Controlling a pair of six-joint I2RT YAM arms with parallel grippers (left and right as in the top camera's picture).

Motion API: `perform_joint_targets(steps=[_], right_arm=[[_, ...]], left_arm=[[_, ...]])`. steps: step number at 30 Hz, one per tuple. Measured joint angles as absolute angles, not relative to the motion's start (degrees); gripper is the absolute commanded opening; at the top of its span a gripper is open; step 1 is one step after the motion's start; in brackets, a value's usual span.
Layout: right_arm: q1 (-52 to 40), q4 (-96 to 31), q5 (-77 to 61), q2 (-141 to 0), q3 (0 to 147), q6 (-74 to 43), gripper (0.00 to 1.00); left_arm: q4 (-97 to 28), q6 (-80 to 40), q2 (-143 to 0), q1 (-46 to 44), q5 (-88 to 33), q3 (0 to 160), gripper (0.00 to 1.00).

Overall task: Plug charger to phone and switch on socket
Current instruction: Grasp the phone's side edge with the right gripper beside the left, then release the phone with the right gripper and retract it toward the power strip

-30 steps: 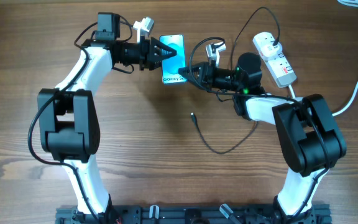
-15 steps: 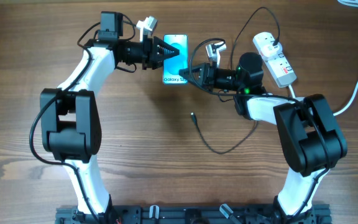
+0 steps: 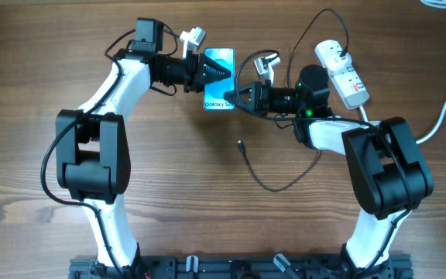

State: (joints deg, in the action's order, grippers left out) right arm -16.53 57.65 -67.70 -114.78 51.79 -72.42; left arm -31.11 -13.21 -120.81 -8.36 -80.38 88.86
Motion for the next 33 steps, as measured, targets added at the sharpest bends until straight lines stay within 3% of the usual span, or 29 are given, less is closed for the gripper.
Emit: perform_joint_targets(steps=[5,12,15,16,19,20,23,28,33], right_arm=[[-16.6,57.6,-67.5,-114.8,51.8,-73.3,0.04],[-16.6,57.9,-67.2,-114.5,52.0,-73.5,0.04],[-16.6,57.9,-67.3,-114.4,52.0,-73.4,0.05],[-16.6,57.9,-67.4,-114.4,52.0,-73.4,0.08],[-16.6,57.6,-67.2,-114.4,52.0,-73.6,0.5],[-16.6,57.0,-67.2,-114.4,51.9,-73.8,0.59],[-16.6,56.0,-67.4,-114.5,51.4,-73.6,0.77],[-14.3,55.9,-68.6,-114.6,51.2,-72.8,0.79],[-11.6,55.9,-70.8,-114.6,51.1,-70.4,0.72]], left_arm=[[-30.8,-12.9,-120.8,-8.4,-80.2,88.9,0.33],[-29.7,-12.7,-120.9,-8.2,-79.4,88.8,0.07],[-29.7,-13.0,-120.9,-8.1,-80.1,88.8,0.04],[-29.7,-13.0,-120.9,-8.1,-80.2,88.8,0.04],[-29.5,-12.8,-120.9,-8.1,-80.2,88.8,0.04],[-29.4,-12.7,-120.9,-8.2,-80.1,88.8,0.04],[-30.2,-12.7,-120.8,-8.3,-80.3,88.9,0.04],[-38.7,-12.7,-120.8,-8.5,-73.7,89.1,0.04],[-45.8,-12.7,-120.8,-8.6,-64.2,89.1,0.04]])
